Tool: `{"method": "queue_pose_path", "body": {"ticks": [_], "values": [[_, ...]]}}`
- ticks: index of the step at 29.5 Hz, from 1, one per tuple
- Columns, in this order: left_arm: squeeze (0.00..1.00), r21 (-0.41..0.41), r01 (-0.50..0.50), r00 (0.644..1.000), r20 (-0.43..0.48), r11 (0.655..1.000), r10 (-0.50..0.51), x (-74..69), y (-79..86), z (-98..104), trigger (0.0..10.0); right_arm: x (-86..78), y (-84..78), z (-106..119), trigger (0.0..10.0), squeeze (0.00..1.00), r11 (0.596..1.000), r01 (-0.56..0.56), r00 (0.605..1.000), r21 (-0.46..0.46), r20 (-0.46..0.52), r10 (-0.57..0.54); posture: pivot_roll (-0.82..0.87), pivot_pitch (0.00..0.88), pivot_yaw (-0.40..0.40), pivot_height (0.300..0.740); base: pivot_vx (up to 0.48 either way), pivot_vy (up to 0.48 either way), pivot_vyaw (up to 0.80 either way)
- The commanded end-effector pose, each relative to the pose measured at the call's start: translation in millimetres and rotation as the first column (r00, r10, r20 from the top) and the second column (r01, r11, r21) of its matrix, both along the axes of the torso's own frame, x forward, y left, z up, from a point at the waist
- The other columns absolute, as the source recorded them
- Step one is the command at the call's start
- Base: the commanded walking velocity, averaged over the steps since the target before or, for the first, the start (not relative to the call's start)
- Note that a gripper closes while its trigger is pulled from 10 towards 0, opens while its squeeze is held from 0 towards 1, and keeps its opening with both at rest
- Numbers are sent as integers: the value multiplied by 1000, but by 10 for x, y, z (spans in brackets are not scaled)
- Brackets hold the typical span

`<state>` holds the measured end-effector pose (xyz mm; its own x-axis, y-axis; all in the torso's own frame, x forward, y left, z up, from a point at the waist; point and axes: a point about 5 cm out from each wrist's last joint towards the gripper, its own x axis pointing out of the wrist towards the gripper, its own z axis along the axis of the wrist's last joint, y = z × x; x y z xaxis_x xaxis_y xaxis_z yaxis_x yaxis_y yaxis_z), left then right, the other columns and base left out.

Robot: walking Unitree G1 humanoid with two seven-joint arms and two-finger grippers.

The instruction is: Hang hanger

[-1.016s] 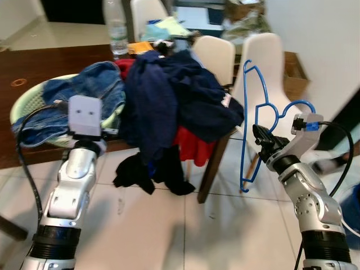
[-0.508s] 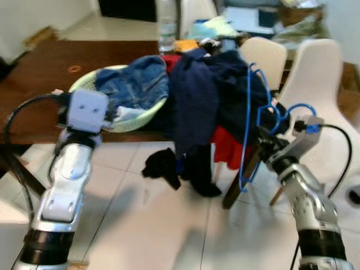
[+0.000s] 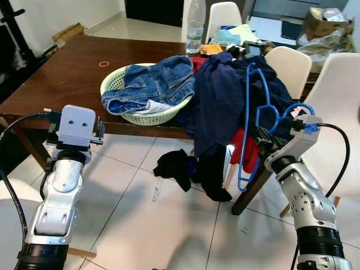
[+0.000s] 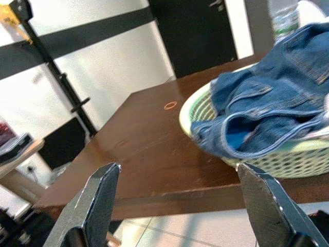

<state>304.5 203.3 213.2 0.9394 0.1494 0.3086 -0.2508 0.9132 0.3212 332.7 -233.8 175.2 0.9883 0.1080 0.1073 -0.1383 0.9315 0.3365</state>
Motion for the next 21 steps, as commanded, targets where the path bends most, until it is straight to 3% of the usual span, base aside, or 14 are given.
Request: {"method": "queue_pose_path", "body": {"ticks": [1, 6, 21], "values": [[0, -9, 44, 999, -3, 999, -44, 31, -90, -11, 10000, -11, -23, -52, 10000, 0, 1000, 20, 1000, 4, -5, -20, 152, 114, -22, 740, 0, 0, 0], [0, -10, 54, 998, -8, 998, -54, 53, -127, -29, 10000, -14, -34, -61, 10000, 0, 1000, 28, 1000, 8, -7, -28, 152, 116, -20, 740, 0, 0, 0], [0, 9, 2, 999, -41, 1000, -2, 32, -30, -107, 10000, 20, -40, -58, 10000, 0, 1000, 27, 999, 12, -18, -27, 155, 123, -28, 740, 0, 0, 0]]}}
